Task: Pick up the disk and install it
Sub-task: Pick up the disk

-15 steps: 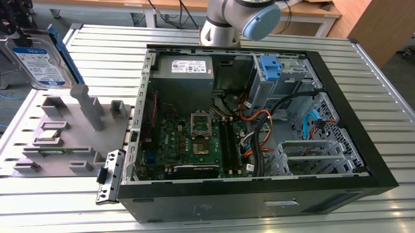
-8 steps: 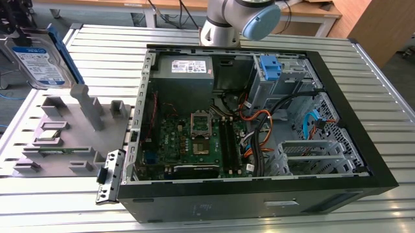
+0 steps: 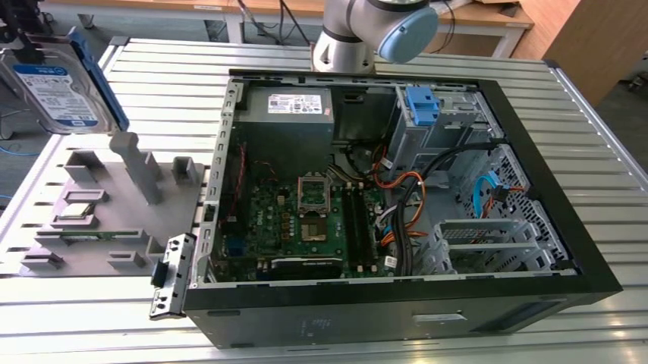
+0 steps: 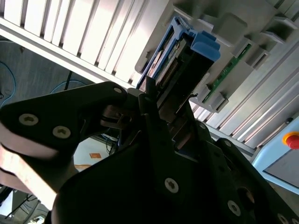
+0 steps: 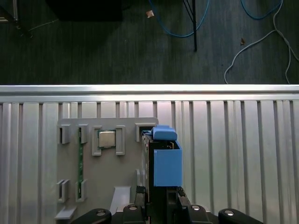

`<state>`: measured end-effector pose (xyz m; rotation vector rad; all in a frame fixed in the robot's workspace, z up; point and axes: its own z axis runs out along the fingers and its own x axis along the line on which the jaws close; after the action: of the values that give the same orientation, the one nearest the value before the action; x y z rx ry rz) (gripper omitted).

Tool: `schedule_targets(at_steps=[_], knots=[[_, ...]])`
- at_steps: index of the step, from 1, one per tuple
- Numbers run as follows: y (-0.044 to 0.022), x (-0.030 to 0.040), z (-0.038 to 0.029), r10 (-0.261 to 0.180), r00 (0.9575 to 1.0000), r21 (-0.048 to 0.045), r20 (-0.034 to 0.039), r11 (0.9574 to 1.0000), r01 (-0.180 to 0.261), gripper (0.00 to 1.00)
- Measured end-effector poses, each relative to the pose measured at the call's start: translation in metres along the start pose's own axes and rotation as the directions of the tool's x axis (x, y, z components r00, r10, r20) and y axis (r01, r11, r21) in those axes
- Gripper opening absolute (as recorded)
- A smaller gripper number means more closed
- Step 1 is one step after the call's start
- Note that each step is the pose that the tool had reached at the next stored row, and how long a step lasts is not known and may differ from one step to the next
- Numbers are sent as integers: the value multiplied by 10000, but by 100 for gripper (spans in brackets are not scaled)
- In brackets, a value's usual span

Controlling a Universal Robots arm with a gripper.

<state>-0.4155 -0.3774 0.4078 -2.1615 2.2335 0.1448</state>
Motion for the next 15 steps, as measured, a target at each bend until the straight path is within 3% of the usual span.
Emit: schedule_targets(at_steps=[8, 15], knots=[[5, -14, -154, -1, 10000, -1, 36, 10000, 1, 35], [9, -30, -332, -7, 9999, -5, 159, 10000, 7, 35]])
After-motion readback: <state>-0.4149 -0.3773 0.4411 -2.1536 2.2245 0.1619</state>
